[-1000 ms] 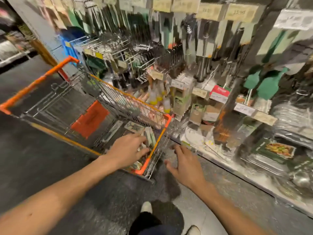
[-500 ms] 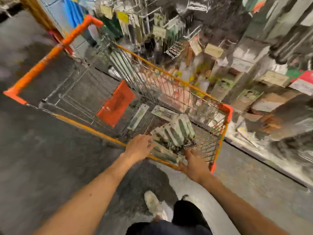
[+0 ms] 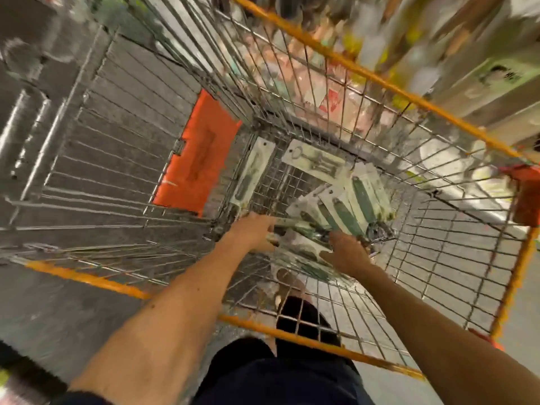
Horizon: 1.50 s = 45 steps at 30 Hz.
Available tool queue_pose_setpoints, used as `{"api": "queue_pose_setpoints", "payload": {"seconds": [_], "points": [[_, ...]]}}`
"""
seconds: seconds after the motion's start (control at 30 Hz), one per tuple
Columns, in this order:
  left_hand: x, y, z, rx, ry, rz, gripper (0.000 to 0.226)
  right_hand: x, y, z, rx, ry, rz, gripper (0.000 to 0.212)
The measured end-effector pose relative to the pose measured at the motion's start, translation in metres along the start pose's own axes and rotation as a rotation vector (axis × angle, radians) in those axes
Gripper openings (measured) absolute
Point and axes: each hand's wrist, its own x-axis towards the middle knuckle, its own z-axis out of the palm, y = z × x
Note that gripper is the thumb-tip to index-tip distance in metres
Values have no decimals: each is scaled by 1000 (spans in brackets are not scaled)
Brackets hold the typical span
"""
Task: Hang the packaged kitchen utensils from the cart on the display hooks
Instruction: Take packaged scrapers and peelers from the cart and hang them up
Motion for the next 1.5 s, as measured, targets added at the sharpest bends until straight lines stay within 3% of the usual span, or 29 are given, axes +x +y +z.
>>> {"api": "queue_pose_setpoints", "payload": {"seconds": [0.1,0.43,0.53,0.63,0.73,0.83,1.0,1.23,1.33,1.43,1.5], "points": [[35,-13,4,54,-44,56,80,27,-3,13,-31,-72,1,55],[97,-40,35,265,-17,211,110,70,-15,49,-298,-223,62,93],[98,-45,47,252,-31,210,107,70,-13,60,-353,-233,49,90],[98,-49,64,272,28,195,110,72,-11,74,-342,-190,39,74],[103,-51,71,262,107,187,102,78,-5,78,-301,-165,18,61],[111,-50,66,267,85,222,92,84,2,73,-237,-169,15,54],[110,-50,52,47,-9,263,70,88,5,55,-176,-202,8,60],[99,-37,15,5,-172,310,34,85,4,17,48,-271,63,68],[87,-28,-6,-19,-151,338,6,78,4,-6,199,-286,79,75],[75,-22,-41,-95,-142,340,15,69,1,-32,336,-343,32,69],[68,-20,-72,-136,-115,324,15,61,-6,-52,327,-354,31,51]]}}
